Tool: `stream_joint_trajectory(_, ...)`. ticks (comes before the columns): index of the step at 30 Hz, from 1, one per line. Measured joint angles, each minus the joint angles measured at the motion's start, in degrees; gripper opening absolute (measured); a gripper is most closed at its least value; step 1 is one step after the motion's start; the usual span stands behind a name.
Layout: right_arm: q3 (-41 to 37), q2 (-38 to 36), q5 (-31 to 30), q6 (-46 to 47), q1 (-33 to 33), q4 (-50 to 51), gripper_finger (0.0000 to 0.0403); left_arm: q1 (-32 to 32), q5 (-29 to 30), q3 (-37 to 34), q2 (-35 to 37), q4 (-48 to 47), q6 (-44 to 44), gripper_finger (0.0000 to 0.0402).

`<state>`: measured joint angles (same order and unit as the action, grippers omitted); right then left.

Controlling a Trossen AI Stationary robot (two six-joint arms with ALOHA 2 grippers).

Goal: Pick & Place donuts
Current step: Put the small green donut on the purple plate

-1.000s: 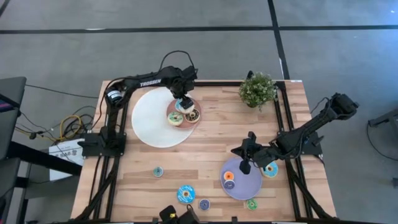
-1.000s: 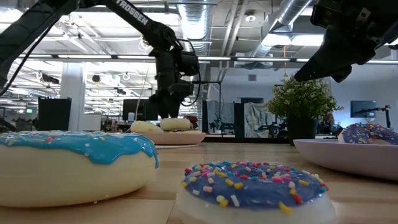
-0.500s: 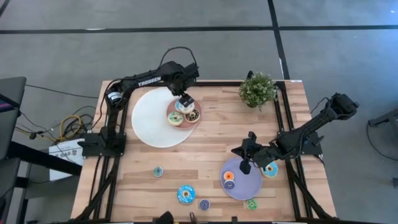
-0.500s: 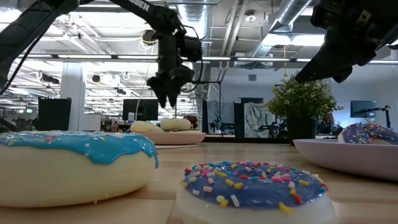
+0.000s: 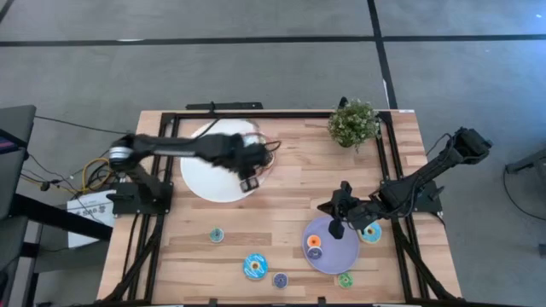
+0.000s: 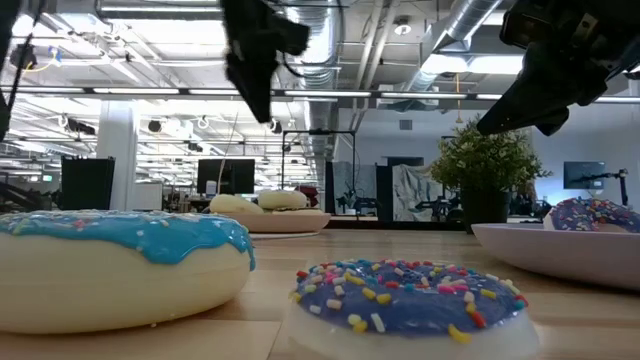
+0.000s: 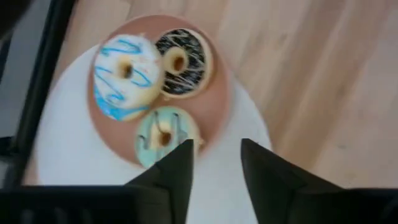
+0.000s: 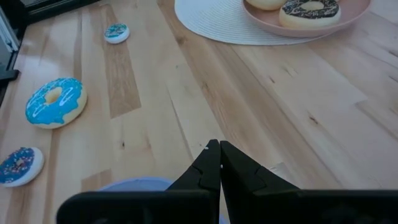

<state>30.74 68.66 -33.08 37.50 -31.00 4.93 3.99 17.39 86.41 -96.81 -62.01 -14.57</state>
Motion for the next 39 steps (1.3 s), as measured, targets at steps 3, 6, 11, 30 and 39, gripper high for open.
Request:
stream_joint_trajectory(3, 0.0, 0.0, 0.0, 0.0, 0.0, -0.9, 0.0001, -4.7, 0.7, -11.5, 8.2, 9.5, -4.1, 0.0089)
stream_joint_trajectory(6, 0.0, 0.0, 0.1, 0.0, 0.0, -1.2, 0.0001, -9.6, 1.9, -23.7, 16.3, 19.4, -9.0, 0.0052)
stream_joint_trajectory(11, 0.1, 0.0, -1.1, 2.1, 1.3, -2.9, 0.0001, -17.2, 6.8, -41.3, 26.5, 37.7, -11.6, 0.0005)
stream_joint_trajectory(30, 37.8, 21.7, 26.4, 47.7, -11.7, 55.0, 0.0001, -20.4, 7.3, -55.4, 36.5, 49.5, -8.4, 0.0)
stream_joint_trajectory(39, 38.9, 28.2, 29.2, 71.5, -23.1, 51.3, 0.0083, -21.2, 7.4, -55.5, 36.5, 49.8, -9.1, 0.0)
